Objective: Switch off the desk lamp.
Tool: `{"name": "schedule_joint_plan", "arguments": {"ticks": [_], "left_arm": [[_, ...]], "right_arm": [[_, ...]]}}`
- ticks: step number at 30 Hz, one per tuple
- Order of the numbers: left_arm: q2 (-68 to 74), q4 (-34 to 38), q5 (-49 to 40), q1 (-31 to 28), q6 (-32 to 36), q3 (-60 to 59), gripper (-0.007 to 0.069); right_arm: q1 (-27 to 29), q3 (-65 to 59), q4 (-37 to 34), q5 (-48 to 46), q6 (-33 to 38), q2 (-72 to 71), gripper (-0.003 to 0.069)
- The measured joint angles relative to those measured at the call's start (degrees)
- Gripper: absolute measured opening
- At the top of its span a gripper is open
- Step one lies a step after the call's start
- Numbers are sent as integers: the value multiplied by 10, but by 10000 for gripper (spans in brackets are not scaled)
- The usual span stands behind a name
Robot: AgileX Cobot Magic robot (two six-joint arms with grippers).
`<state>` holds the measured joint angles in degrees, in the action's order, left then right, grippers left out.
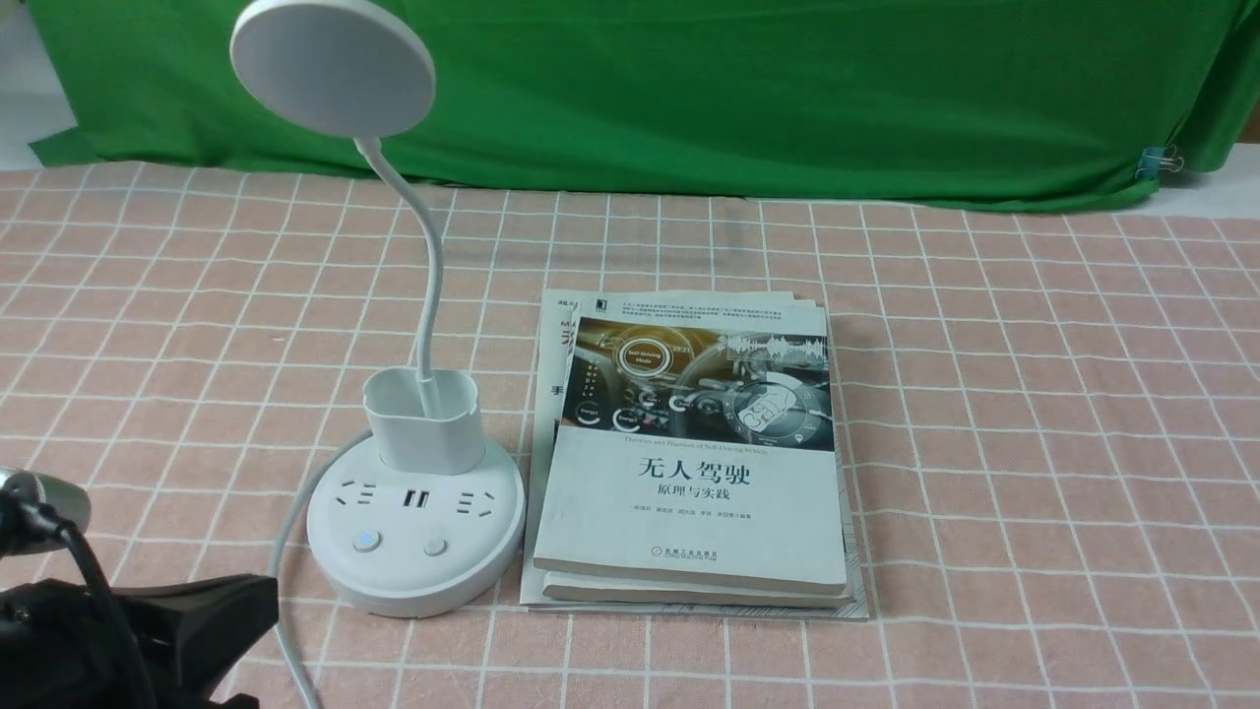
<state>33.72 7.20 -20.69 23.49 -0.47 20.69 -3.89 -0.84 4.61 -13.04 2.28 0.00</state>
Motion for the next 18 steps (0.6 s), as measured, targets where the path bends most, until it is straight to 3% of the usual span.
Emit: {"name": "schedule_joint_plan", "arguments": {"ticks": [5, 10, 13, 18], "left_arm": [[-1, -2, 4, 0, 0, -1, 6], [-61, -13, 96, -23, 44, -51, 6], [-153, -2, 152, -85, 60, -114, 6], [-258, 13, 116, -173, 61, -169, 6]], "right_arm": [[0, 0, 0, 0, 0, 0, 240], [0, 0, 0, 0, 0, 0, 240], [0, 0, 0, 0, 0, 0, 240], [0, 0, 0, 0, 0, 0, 240]]}}
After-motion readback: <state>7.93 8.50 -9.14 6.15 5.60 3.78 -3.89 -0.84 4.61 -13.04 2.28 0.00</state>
